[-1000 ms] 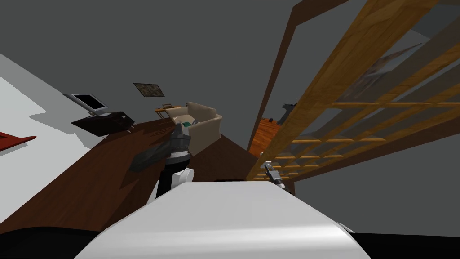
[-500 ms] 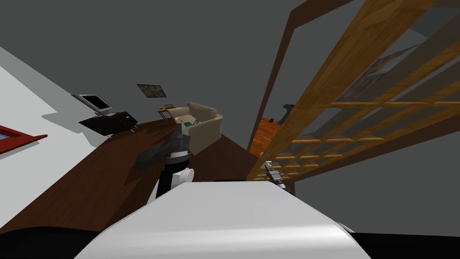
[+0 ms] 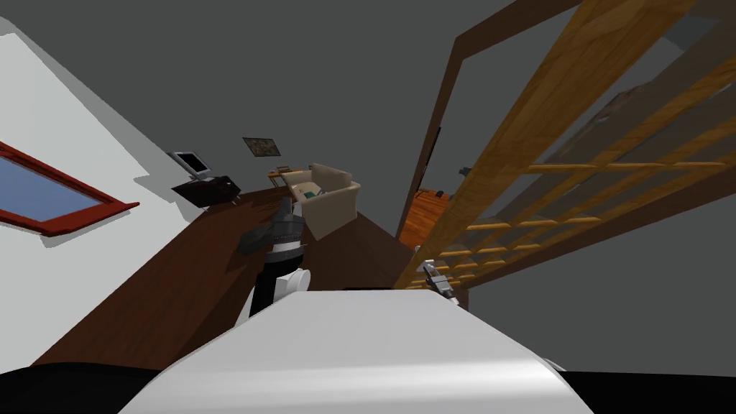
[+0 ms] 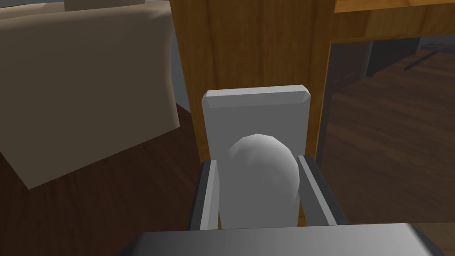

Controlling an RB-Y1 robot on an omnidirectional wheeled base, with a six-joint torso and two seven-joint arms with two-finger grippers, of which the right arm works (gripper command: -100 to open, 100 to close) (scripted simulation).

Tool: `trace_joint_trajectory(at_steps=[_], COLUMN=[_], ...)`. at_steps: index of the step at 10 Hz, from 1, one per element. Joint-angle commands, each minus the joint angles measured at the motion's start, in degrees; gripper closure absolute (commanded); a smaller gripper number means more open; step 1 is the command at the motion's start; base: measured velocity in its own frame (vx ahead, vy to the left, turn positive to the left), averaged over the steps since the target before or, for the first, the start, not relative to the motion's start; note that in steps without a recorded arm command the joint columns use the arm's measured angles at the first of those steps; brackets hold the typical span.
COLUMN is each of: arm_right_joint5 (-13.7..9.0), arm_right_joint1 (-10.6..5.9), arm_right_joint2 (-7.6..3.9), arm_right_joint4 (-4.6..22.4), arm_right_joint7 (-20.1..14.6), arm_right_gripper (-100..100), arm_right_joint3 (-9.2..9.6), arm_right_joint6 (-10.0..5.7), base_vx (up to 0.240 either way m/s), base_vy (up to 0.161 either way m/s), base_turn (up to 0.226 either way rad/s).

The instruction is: Pull the door open

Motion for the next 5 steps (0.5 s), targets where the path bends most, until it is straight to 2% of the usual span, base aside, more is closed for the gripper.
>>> trace_joint_trajectory(at_steps=[1,3,4,5], arm_right_joint5=[0.28,0.66,0.6,0.84], arm_right_joint1=[0.0,0.17,0.24,0.04], arm_right_joint2=[-0.38,-0.78,-0.54,-0.47], arm_right_joint4=[0.79,1.26,1.01,1.45], arm_right_joint7=[-0.6,-1.13,-0.87,-1.12], arm_right_gripper=[100,100,100,100], arm_right_joint3=[0.58,1.33,1.21,1.44], arm_right_joint6=[-1.56,-2.7,-1.97,-2.16], base_vx=[-0.2,-0.212,-0.085,-0.161], base_vy=[-0.066,-0.077,-0.037,-0.054], base_turn=[0.123,0.107,0.031,0.185])
